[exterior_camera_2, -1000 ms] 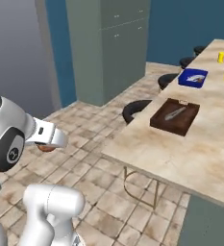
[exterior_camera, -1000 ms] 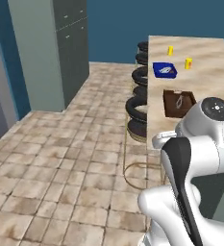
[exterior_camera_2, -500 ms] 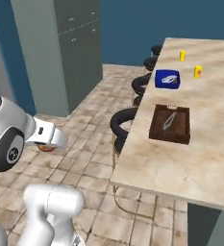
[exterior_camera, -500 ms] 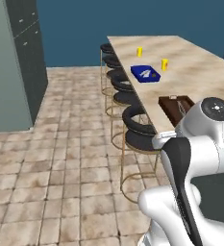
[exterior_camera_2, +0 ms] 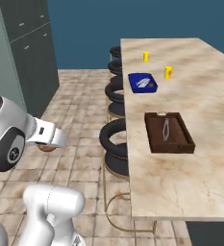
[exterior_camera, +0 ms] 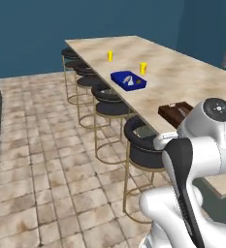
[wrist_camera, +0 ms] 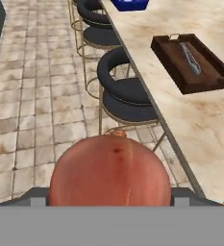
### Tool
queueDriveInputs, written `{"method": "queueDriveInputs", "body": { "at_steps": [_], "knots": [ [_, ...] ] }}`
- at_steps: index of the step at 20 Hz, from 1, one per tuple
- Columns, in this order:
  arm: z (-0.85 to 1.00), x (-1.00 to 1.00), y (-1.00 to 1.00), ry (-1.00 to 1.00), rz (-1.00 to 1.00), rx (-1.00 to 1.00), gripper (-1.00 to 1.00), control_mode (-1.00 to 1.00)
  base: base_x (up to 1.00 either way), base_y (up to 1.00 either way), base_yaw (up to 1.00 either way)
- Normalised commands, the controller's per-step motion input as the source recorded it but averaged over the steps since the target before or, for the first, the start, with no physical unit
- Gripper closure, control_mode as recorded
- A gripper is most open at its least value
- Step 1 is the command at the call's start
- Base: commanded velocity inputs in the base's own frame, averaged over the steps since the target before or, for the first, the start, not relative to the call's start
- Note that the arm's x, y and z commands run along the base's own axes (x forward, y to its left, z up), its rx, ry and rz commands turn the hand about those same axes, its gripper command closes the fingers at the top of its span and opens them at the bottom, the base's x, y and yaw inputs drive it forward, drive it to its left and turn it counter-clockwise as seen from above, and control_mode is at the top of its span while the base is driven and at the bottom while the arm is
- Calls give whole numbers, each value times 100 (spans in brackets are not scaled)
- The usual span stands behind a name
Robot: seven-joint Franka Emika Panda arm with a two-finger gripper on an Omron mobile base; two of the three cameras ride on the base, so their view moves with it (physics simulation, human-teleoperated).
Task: Gather the carrot and onion from the fridge and place them on a tray on the dining counter. Then gather the chicken drumstick and fish from the fridge and place them on the other tray.
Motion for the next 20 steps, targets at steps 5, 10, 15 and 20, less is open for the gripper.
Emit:
{"method": "queueDriveInputs", "body": {
  "at_steps": [5, 10, 15, 20],
  "knots": [
    [0, 0, 0, 0, 0, 0, 100, 100, 42, 86, -43],
    [0, 0, 0, 0, 0, 0, 100, 100, 51, 72, -48],
    [0, 0, 0, 0, 0, 0, 100, 100, 56, 53, -55],
    [0, 0, 0, 0, 0, 0, 100, 100, 45, 52, -56]
  ]
}}
